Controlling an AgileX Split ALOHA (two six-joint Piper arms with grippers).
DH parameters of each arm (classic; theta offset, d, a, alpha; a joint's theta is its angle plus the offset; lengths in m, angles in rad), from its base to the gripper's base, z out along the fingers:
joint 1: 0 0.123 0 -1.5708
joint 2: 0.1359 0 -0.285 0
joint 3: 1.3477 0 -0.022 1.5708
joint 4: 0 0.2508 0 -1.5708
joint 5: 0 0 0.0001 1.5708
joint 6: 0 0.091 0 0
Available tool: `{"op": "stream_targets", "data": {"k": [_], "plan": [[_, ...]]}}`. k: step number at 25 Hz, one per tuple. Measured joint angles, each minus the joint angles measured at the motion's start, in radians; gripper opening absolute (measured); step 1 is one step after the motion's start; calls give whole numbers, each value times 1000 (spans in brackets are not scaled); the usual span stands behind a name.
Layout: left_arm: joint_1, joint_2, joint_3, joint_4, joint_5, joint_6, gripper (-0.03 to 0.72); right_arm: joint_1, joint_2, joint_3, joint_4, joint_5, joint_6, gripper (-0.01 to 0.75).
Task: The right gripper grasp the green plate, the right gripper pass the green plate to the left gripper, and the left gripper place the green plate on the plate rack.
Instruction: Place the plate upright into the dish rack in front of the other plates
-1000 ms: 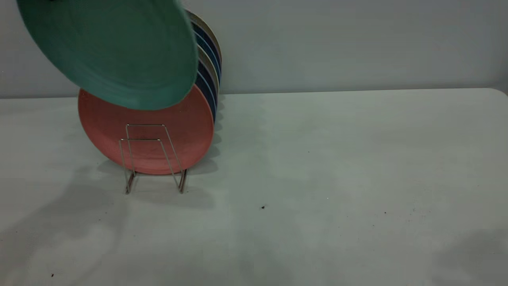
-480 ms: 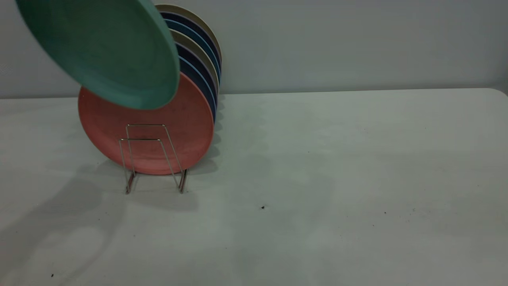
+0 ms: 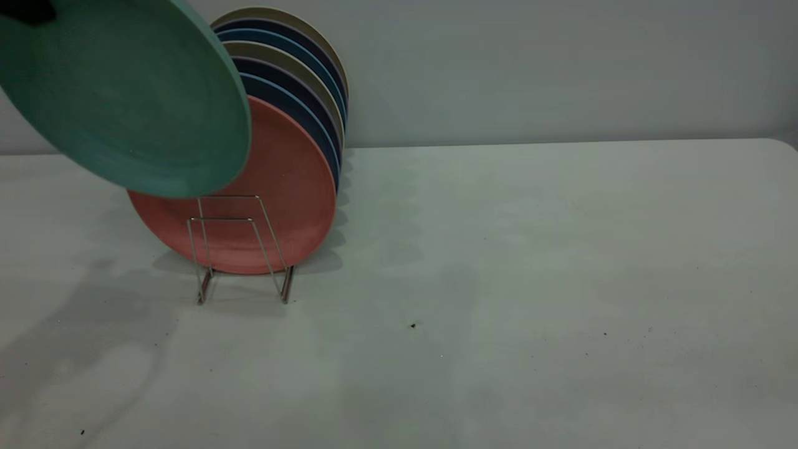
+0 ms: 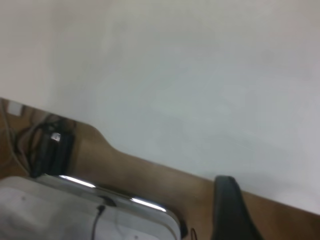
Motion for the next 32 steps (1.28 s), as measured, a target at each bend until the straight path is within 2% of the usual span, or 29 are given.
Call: {"op": "stream_targets", "data": {"k": [6,16,32], "plan": [[-1,33,0,-42,-46,-7,72,0,-8,63,-35,0,27,446],[-11,93,0,-69,-63,-7,72,0,-8,127,-35,-44,30,446],[-12,163,0,-76,-89,-7,72,0,-8,135,-34,-64,32,445]]}}
